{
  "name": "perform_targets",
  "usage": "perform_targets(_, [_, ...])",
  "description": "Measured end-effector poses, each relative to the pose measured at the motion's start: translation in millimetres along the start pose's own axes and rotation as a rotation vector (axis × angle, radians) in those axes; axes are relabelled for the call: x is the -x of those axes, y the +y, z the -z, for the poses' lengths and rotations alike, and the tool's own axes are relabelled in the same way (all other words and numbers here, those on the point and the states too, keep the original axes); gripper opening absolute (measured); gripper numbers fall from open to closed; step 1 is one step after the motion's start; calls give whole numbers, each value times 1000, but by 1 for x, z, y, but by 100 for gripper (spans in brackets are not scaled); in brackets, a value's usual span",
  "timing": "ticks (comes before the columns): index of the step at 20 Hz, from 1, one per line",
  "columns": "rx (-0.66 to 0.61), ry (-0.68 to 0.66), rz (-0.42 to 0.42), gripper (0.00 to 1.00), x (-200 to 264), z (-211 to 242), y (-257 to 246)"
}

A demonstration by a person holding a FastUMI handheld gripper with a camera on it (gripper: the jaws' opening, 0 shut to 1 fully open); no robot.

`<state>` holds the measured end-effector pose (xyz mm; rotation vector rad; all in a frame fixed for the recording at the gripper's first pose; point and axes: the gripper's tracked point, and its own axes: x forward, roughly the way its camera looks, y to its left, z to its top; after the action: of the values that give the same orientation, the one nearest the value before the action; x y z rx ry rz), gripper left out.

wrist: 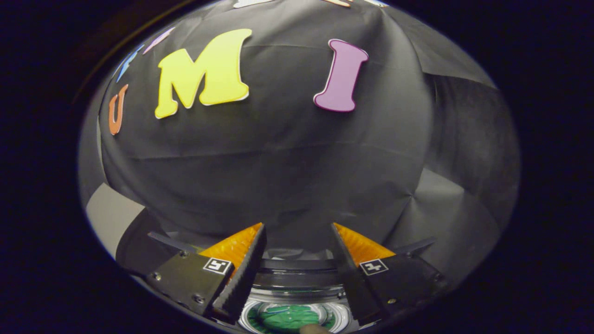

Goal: Put the clothes into the washing machine and then close the washing machine lid.

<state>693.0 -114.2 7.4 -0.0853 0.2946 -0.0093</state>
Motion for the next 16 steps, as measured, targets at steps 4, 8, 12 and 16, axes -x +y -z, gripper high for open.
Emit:
perform_targets(4, [-28, -86, -4, 86, 1, -2, 0])
perform_targets(8, [-38, -190, -8, 86, 2, -9, -1])
perform_targets(12, [-42, -259, -13, 86, 5, -14, 0])
perform_targets(16, [-45, -266, -8, 86, 4, -13, 0])
